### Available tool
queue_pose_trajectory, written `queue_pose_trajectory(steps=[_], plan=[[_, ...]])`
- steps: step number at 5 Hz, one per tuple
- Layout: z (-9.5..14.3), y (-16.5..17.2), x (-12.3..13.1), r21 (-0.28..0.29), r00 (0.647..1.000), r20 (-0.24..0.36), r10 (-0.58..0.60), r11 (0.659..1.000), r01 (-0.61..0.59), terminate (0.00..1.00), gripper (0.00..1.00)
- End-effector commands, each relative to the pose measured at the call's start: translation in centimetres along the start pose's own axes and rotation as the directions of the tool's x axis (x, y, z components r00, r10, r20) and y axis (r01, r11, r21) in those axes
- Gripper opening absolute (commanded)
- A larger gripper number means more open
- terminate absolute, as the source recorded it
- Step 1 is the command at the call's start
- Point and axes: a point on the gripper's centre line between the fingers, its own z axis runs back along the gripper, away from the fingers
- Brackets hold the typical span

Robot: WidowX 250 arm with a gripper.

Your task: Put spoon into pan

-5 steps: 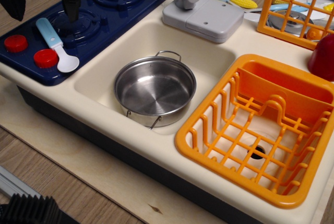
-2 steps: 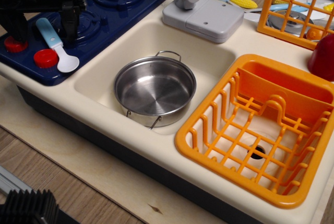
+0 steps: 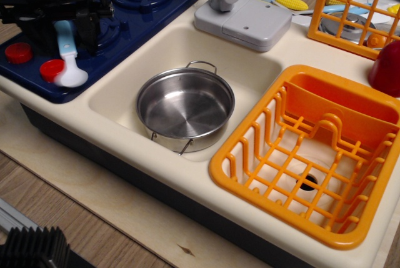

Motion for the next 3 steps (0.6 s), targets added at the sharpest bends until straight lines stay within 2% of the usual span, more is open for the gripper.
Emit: queue_pose_trajectory(steps=[1,3], plan=[[-0.7,0.6,-0.3,0.002,1.000,0.010,0.006,1.000,-0.006,0.00,0.00],[1.3,0.4,0.2,0.028,1.000,0.018,-0.020,0.999,0.020,0.00,0.00]])
